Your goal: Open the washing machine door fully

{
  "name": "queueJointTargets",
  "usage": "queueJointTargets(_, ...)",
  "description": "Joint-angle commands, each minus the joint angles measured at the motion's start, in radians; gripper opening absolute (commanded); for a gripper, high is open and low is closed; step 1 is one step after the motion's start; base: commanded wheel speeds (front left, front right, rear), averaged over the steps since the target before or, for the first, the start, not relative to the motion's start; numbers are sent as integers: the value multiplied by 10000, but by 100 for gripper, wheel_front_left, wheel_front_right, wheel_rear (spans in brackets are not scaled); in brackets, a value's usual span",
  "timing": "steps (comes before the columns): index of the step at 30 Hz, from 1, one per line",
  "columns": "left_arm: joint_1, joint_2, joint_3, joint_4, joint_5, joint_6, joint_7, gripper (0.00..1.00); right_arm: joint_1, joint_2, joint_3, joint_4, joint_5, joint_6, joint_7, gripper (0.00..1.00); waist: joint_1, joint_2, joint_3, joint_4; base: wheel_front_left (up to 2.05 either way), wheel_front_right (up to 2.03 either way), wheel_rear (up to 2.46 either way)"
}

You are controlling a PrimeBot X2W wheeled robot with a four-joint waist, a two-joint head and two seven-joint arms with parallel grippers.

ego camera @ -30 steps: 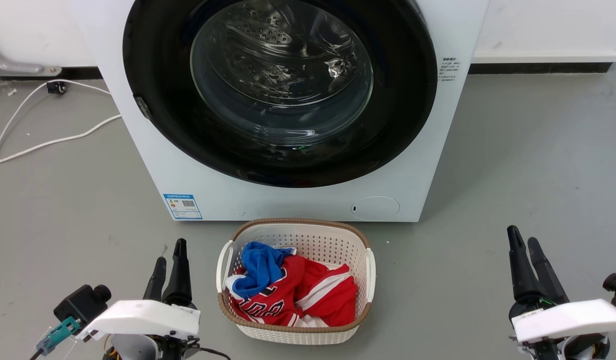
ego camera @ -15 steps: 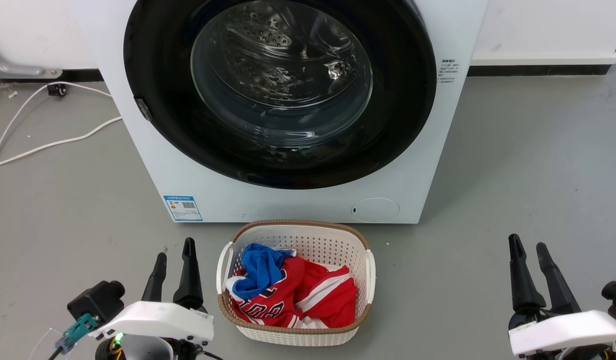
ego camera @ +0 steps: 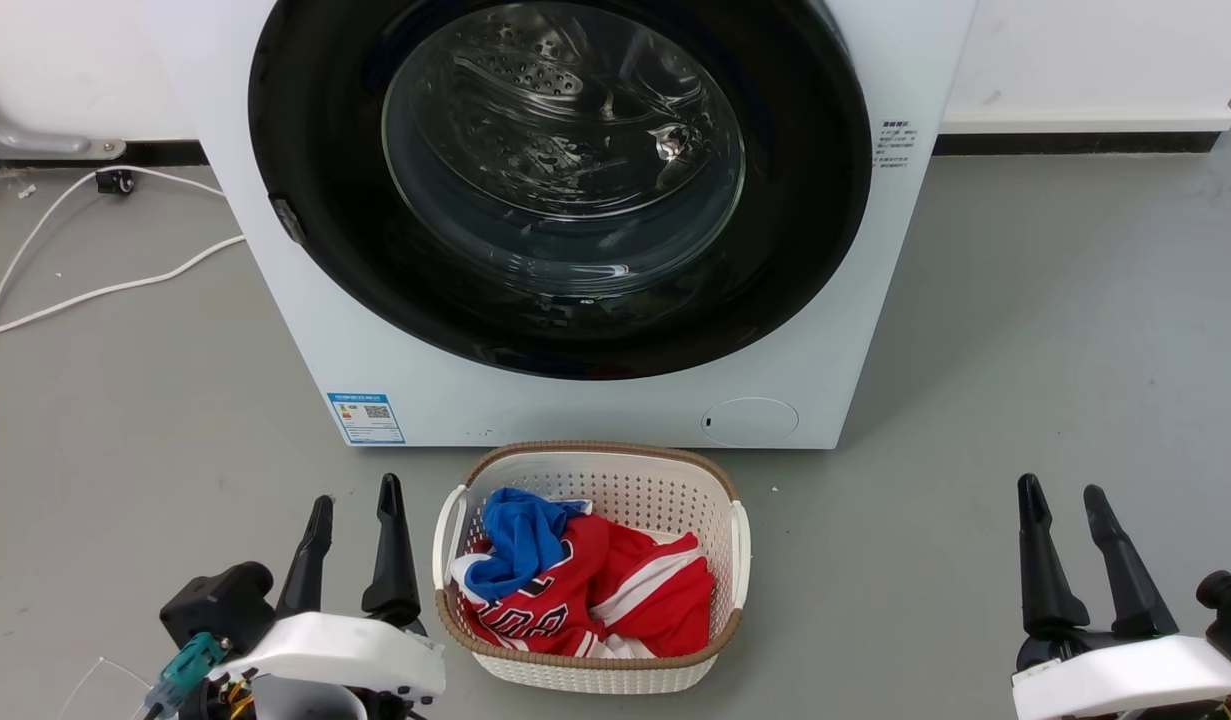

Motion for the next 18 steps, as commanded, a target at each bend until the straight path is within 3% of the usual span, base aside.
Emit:
queueJointTargets(1, 34, 19, -63, -173, 366, 55, -131, 100, 34, 9, -3, -168, -342, 22, -114, 100, 0, 0, -5, -5, 0, 0, 0)
queueJointTargets(18, 177, -53, -260, -150, 1937, 95, -530, 100, 293, 21, -84, -499, -1496, 23, -496, 100, 0, 0, -35, 15, 0, 0, 0)
